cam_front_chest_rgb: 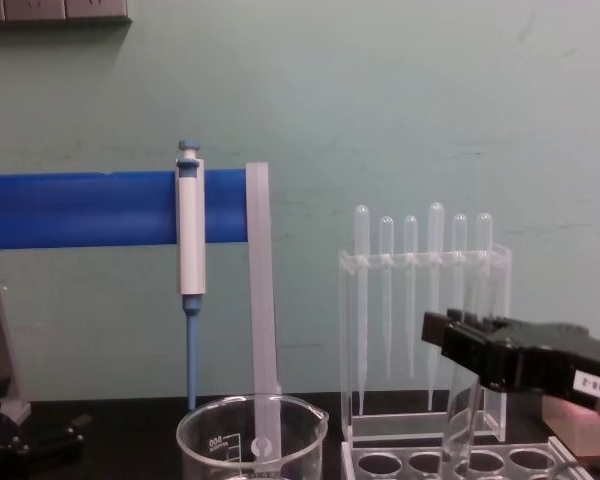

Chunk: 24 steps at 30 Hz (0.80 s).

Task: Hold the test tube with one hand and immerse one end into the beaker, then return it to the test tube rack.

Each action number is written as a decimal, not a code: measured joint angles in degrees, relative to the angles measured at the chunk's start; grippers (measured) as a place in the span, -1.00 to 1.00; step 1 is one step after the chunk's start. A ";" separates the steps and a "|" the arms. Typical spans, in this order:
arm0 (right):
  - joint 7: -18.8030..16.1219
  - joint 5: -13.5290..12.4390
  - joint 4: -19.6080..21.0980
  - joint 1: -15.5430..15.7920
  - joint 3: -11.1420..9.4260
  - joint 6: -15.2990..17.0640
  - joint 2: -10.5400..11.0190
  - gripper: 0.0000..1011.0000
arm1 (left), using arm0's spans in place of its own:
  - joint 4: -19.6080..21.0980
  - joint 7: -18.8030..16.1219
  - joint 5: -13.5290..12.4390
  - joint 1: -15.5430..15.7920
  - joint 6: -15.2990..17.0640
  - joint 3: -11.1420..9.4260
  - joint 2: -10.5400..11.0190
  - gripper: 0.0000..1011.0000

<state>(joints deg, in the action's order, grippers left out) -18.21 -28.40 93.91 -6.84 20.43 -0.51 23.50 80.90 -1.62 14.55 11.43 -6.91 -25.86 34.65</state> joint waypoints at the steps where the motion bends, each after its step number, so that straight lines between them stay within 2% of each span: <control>1: -0.02 0.51 0.27 -0.10 0.06 0.09 0.14 -0.55 | 0.00 0.00 0.00 0.00 0.00 0.00 0.00 0.98; 5: -0.53 2.34 1.92 -0.99 0.17 1.69 0.80 -0.55 | 0.00 0.00 0.00 0.00 0.00 0.00 0.00 0.98; 10: -1.57 2.68 3.03 -2.08 0.17 4.31 1.26 -0.55 | 0.00 0.00 0.00 0.00 0.00 0.00 0.00 0.98; 12: -2.74 1.89 3.80 -3.35 0.21 6.97 1.72 -0.55 | 0.00 0.00 0.00 0.00 0.00 0.00 0.00 0.98; 24: -4.48 -0.77 7.27 -6.86 0.50 11.65 3.65 -0.55 | 0.00 0.00 0.00 0.00 0.00 0.00 0.00 0.98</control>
<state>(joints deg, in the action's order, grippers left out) -22.69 -29.17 101.18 -13.70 20.93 11.14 27.15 80.90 -1.62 14.55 11.43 -6.90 -25.86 34.65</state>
